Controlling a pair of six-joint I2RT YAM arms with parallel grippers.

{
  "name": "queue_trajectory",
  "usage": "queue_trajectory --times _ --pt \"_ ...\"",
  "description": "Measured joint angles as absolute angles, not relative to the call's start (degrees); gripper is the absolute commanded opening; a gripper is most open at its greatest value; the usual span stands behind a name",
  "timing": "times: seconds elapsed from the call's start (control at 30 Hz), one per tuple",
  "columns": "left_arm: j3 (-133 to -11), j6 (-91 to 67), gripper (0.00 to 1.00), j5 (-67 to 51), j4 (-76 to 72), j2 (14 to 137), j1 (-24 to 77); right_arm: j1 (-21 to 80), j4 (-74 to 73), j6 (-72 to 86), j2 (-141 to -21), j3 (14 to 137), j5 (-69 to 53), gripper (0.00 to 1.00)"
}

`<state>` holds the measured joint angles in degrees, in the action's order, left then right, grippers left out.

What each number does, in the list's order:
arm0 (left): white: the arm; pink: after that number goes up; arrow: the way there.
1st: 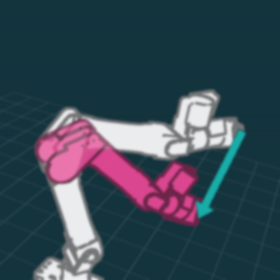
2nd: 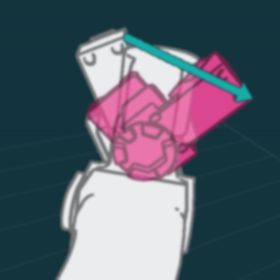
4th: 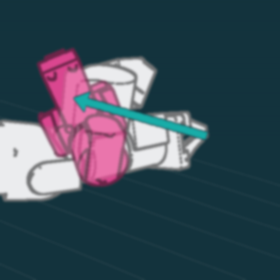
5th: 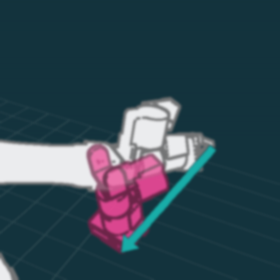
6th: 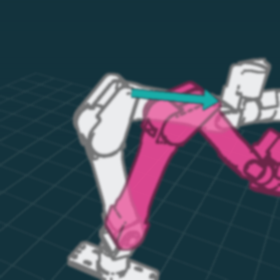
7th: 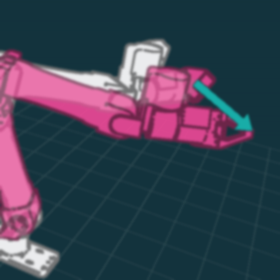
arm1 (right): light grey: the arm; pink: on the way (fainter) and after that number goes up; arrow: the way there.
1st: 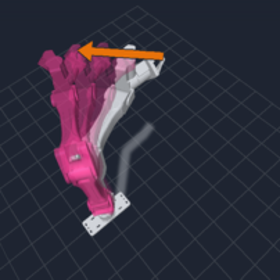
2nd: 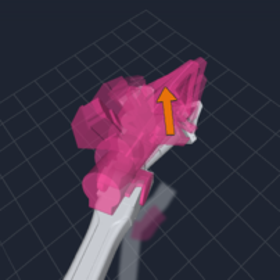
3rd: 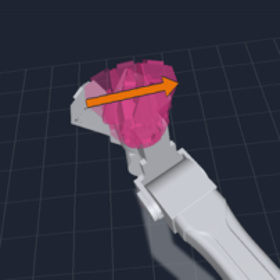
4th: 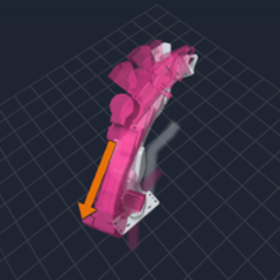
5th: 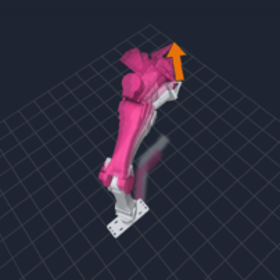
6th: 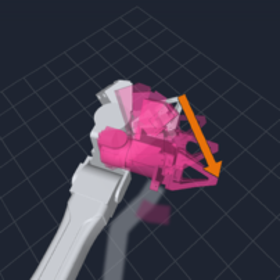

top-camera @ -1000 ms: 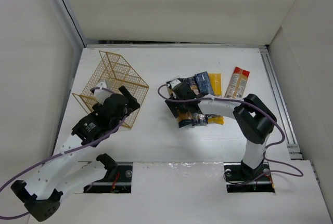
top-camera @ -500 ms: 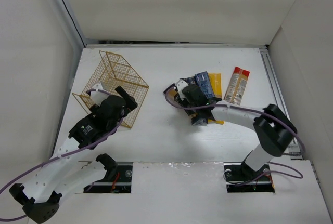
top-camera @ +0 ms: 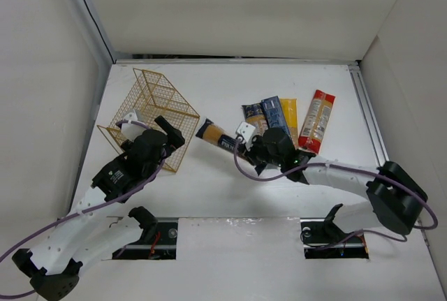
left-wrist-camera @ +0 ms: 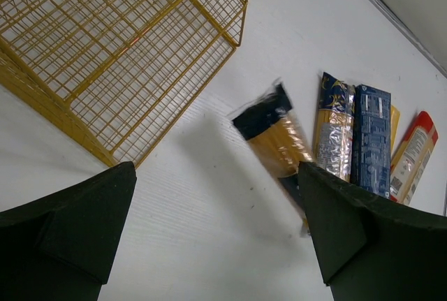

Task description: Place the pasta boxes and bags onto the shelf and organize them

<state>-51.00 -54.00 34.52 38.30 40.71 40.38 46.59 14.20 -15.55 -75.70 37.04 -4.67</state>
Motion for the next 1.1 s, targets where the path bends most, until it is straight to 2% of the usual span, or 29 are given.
queue_trajectory --times 0.23,0.43,1.1 --pt "-51.0 -53.5 1.00 34.3 38.1 40.7 40.4 50.8 17.7 -17.0 -89.5 41.8 -11.0 0.00" --pt "-50.6 -53.3 1.00 33.9 37.4 40.8 40.4 51.9 19.8 -16.7 -96.8 47.7 -13.0 0.00" --pt "-49.0 -48.6 1.00 29.7 31.5 43.9 40.4 54.0 20.0 -15.0 -111.0 62.2 -16.9 0.00"
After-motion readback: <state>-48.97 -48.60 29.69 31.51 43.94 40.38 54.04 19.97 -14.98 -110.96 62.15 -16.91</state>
